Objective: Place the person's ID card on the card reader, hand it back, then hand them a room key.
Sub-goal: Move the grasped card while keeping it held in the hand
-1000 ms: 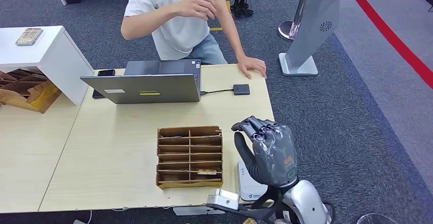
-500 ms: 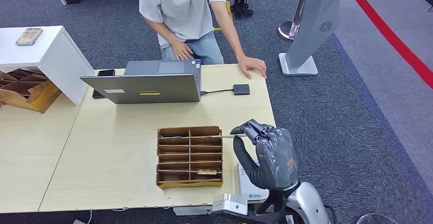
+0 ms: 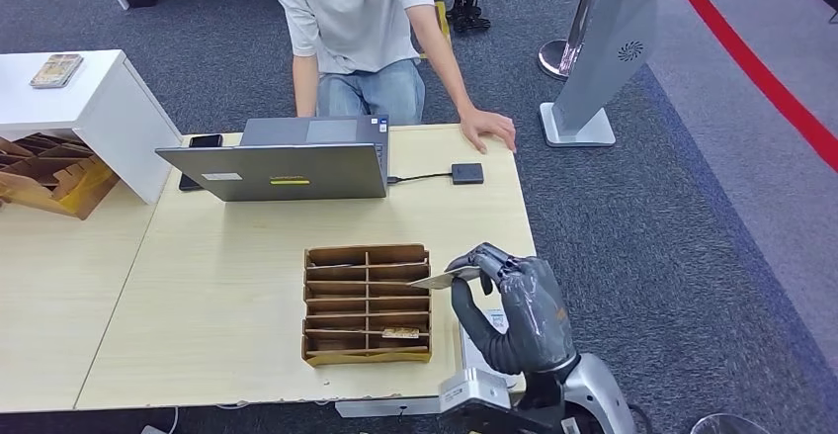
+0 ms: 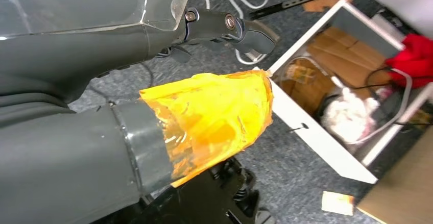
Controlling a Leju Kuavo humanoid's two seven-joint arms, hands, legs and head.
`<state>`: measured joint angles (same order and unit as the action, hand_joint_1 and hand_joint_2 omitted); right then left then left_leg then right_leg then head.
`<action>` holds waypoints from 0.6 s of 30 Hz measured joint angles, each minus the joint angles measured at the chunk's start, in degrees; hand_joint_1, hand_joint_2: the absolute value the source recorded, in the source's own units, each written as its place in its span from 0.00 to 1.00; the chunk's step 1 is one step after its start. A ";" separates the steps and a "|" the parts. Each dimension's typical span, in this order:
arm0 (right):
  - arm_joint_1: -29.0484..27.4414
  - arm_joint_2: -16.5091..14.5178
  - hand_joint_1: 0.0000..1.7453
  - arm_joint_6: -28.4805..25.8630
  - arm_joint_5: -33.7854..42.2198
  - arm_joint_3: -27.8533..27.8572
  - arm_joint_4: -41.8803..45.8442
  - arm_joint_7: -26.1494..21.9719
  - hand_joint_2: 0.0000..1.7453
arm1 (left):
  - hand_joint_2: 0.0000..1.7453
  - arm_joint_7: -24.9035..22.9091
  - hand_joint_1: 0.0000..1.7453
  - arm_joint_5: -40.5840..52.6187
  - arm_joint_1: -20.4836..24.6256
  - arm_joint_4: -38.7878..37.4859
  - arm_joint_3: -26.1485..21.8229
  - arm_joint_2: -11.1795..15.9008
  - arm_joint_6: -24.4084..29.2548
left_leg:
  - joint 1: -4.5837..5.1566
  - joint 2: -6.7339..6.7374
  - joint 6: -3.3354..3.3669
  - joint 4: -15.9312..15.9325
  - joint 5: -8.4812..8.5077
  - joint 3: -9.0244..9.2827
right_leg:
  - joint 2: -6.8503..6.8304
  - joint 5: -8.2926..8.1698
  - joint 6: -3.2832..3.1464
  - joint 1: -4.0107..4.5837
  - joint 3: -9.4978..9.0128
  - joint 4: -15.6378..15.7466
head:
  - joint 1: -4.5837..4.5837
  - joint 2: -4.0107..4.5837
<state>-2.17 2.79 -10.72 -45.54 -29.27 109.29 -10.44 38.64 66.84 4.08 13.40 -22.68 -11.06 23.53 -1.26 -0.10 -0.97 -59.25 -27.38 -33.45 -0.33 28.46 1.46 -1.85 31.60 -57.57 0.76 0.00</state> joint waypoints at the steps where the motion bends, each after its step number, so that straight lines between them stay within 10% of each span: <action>1: -0.34 -0.33 1.00 1.04 2.03 0.56 -0.24 -0.01 1.00 | 0.00 0.44 0.00 -0.26 0.00 0.00 -0.05 0.20 -0.03 | 0.00 0.00 0.00 0.00 0.00 0.00 | 0.00 0.00 0.00 0.00 0.00 0.00 | 0.00 0.00; 18: -4.04 -3.97 1.00 12.85 15.51 8.93 -8.47 3.10 1.00 | 0.00 0.54 0.00 -0.81 0.01 0.00 -1.20 1.15 0.65 | 0.00 0.00 0.00 0.00 0.00 0.00 | 0.00 0.00 0.00 0.00 0.00 0.00 | 0.01 0.00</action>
<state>-6.21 -1.17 2.13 -30.04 -20.34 100.82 -7.33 39.18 66.04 4.10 13.40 -23.87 -9.92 24.18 -1.26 -0.10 -0.97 -59.25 -27.38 -33.45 -0.32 28.46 1.46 -1.85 31.60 -57.57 0.76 0.00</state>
